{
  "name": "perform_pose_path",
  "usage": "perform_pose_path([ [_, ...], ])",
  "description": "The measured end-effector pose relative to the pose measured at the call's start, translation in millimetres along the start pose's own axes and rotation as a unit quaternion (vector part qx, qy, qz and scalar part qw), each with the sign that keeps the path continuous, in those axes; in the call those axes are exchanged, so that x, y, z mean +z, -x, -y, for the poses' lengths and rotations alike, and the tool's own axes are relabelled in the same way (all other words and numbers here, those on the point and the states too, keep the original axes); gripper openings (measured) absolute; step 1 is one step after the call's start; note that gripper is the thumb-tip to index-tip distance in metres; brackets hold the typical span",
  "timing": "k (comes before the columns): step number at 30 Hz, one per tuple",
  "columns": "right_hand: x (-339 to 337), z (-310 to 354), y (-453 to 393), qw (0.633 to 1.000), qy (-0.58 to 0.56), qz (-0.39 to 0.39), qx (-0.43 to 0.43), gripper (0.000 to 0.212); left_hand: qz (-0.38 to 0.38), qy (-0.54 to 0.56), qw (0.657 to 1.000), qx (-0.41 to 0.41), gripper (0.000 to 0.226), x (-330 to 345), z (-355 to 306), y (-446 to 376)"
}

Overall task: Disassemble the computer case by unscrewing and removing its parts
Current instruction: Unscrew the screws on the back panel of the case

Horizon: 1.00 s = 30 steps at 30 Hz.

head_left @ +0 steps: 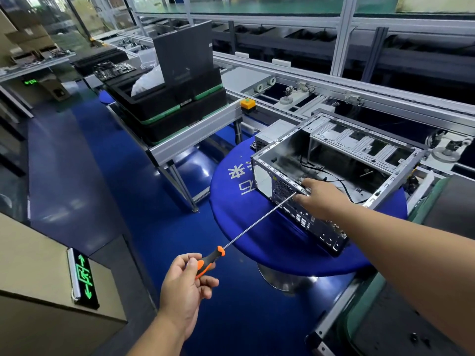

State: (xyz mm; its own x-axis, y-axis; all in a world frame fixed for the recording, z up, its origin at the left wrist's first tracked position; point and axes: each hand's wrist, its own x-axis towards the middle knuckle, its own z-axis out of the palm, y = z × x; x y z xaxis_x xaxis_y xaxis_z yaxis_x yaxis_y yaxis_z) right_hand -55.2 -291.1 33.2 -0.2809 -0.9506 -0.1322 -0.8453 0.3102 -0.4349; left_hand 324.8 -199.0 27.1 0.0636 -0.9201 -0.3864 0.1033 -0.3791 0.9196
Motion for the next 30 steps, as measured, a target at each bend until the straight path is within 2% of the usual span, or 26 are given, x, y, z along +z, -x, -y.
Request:
perform_pose_path([
  [4,0,1,0,1.000,0.000,0.004,-0.001,0.053,-0.020,-0.048,0.998,-0.043,0.045,2,-2,-2],
  [7,-1,2,1,1.000,0.003,0.003,-0.001,0.053,-0.042,-0.049,0.996,-0.066,0.050,4,-3,-1],
  [13,-1,2,1,1.000,0.004,0.003,0.000,0.053,-0.030,0.028,0.998,-0.042,0.019,6,-7,6],
  [20,-1,0,0,1.000,0.002,0.009,0.001,0.057,-0.035,-0.032,0.998,0.028,0.013,9,-4,5],
  [23,-1,0,0,1.000,0.003,0.009,0.001,0.058,-0.043,-0.053,0.997,0.031,0.026,9,-4,4],
  [26,-1,0,0,1.000,0.003,0.008,0.002,0.058,-0.059,-0.055,0.997,-0.006,0.044,10,-6,3],
  [30,0,0,0,1.000,0.002,0.005,0.000,0.056,-0.093,-0.065,0.992,-0.064,0.050,12,-4,-1],
])
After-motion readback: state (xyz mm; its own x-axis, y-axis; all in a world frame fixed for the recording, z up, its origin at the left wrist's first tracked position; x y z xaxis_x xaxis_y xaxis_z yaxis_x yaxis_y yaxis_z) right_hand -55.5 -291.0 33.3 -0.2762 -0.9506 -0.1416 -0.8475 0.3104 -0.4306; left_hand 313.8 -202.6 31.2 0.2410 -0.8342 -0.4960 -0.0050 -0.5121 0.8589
